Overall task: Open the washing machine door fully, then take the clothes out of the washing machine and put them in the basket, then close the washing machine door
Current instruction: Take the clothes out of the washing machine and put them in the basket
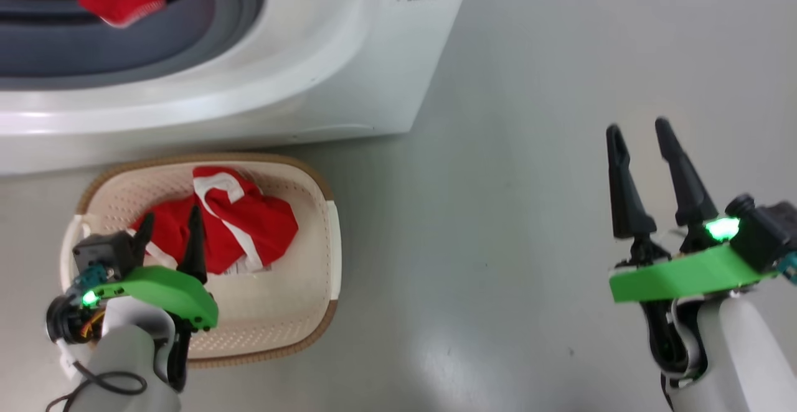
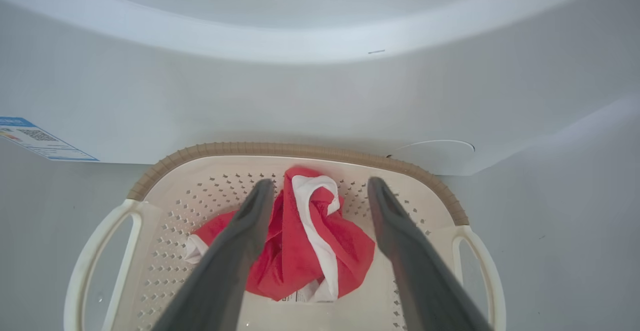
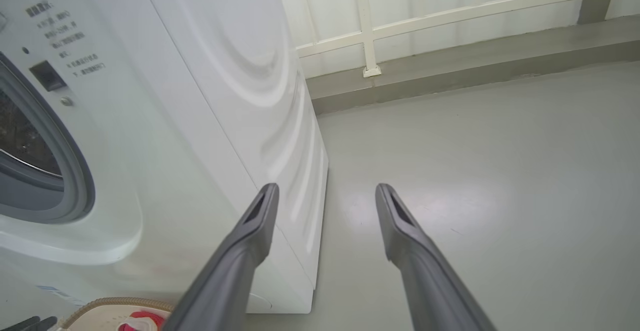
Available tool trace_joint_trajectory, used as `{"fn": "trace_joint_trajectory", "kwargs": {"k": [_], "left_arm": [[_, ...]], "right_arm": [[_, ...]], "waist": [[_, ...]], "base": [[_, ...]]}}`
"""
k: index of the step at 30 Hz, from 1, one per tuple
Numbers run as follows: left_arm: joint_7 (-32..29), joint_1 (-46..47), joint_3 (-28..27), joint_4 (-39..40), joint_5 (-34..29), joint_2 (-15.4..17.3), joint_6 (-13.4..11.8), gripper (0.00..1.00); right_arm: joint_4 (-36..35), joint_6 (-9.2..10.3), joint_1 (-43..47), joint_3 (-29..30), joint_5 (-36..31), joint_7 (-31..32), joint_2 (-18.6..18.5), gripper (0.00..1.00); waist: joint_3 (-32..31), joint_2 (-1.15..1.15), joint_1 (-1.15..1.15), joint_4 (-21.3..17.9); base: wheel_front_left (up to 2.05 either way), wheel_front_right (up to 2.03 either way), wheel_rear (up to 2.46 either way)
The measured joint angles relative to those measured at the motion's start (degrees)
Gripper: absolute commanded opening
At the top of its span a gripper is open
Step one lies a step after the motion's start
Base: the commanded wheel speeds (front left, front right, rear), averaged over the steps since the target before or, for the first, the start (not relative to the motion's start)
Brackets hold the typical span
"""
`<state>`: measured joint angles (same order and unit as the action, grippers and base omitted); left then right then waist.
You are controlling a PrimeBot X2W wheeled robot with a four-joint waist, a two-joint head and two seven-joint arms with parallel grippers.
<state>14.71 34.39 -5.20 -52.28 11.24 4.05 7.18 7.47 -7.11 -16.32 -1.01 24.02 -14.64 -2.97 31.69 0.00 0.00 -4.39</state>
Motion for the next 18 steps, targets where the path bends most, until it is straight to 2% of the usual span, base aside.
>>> {"fn": "trace_joint_trajectory", "kwargs": {"k": [18], "left_arm": [[0.0, -11.7, 2.8, 16.7, 1.6, 0.0, 0.0, 1.0]], "right_arm": [[2.5, 0.0, 7.2, -1.7, 0.2, 0.0, -1.4, 1.0]], "waist": [[-12.6, 0.0, 0.0, 0.5]], "base": [[0.0, 0.0, 0.0]]}}
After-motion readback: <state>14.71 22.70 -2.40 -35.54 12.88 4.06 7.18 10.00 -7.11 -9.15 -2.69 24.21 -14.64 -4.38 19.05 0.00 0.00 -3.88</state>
